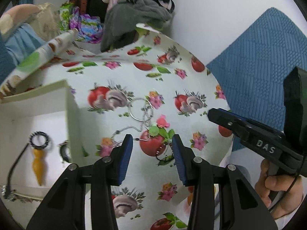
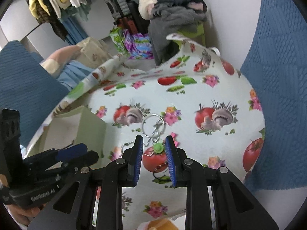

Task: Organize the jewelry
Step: 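Return both tools from the box to the jewelry pile, then grasp the green hair clip with left tool while right grasps the pink clip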

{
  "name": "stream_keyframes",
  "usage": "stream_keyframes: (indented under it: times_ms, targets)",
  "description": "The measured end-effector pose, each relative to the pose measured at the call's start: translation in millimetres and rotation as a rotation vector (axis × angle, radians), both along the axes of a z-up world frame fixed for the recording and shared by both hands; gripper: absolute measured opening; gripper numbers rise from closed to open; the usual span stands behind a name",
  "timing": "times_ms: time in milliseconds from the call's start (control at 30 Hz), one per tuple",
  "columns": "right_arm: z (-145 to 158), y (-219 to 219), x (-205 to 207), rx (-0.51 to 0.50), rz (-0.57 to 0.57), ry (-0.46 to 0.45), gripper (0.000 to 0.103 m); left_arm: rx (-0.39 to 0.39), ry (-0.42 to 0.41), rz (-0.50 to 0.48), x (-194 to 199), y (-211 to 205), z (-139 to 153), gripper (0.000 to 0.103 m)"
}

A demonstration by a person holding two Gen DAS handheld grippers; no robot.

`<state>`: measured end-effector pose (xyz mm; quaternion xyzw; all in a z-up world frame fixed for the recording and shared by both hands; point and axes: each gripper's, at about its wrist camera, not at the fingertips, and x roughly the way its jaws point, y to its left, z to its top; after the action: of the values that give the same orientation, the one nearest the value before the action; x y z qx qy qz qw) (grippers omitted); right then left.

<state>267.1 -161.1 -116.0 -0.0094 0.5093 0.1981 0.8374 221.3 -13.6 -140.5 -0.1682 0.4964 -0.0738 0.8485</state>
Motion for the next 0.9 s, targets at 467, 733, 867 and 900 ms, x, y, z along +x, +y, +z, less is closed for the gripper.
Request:
stream_keyframes:
  times_ms: [467, 733, 867, 900]
  targets:
    - [-77.4, -9.3, 47.3, -0.013, -0.001, 0.17, 0.022, 0.009, 0.073, -0.082, 44.5, -32.6, -67.6, 0.041]
    - [-111.3, -9.8, 65.1, -0.029, 0.007, 0.247, 0.022, 0.012, 0.12, -0.106, 62.7, -34.9, -101.5, 0.037]
    - [-123.3, -11.8, 71.5, -0.018, 0.003, 0.28, 0.022, 0.02, 0.125, -0.12, 66.8, -38.9, -110.6, 0.035]
    - [-125.3, -12.3, 72.4, -0.015, 0.003, 0.285, 0.022, 0.02, 0.124, -0.127, 67.2, -40.5, -112.0, 0.033]
